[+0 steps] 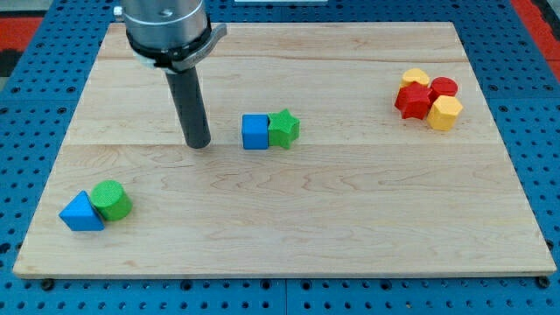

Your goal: Separate blue cube and green star

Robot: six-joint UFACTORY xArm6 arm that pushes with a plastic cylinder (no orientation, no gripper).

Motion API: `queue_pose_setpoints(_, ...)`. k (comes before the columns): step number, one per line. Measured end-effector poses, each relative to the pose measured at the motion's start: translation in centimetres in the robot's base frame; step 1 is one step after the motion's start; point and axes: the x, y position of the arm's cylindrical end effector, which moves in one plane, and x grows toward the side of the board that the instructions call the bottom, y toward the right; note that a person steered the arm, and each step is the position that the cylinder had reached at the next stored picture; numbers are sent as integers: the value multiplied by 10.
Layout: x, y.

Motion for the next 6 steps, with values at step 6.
queue_pose_setpoints(6,-37,64)
